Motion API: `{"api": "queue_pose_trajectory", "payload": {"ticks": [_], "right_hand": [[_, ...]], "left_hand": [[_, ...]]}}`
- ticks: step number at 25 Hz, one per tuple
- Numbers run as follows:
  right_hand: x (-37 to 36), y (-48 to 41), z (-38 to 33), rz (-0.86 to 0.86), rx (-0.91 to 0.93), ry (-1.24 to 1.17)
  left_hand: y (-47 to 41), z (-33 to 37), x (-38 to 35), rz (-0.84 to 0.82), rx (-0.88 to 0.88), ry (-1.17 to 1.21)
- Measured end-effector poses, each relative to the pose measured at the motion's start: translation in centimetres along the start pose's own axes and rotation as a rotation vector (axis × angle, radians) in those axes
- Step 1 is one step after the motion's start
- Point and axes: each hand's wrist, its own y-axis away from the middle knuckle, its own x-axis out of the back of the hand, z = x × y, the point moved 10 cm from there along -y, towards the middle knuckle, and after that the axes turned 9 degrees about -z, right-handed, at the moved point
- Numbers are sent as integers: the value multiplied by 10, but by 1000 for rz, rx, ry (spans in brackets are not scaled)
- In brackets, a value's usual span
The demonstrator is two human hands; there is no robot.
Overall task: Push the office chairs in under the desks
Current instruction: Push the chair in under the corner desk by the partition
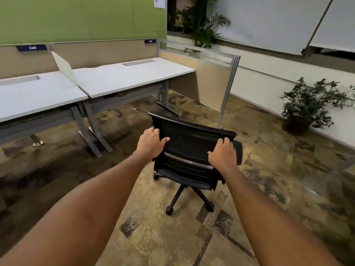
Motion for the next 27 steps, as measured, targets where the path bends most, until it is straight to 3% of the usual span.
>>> {"api": "queue_pose_trajectory", "payload": {"ticks": [3, 7, 12, 19, 27], "right_hand": [[-17, -49, -5, -53, -29, -13], [-30, -95, -7, -36, -4, 134], [-26, -156, 4, -2, 18, 154], [-17, -220, -9, 144, 228, 210], [-19, -330, 14, 136, 281, 171]], "left_hand": [[-65, 3, 16, 93, -80, -88], [-132, 5, -2, -54, -184, -192], [-188, 4, -54, -233, -218, -251], [-212, 6, -45, 343, -264, -259], [-290, 26, -66, 362, -137, -281]]}}
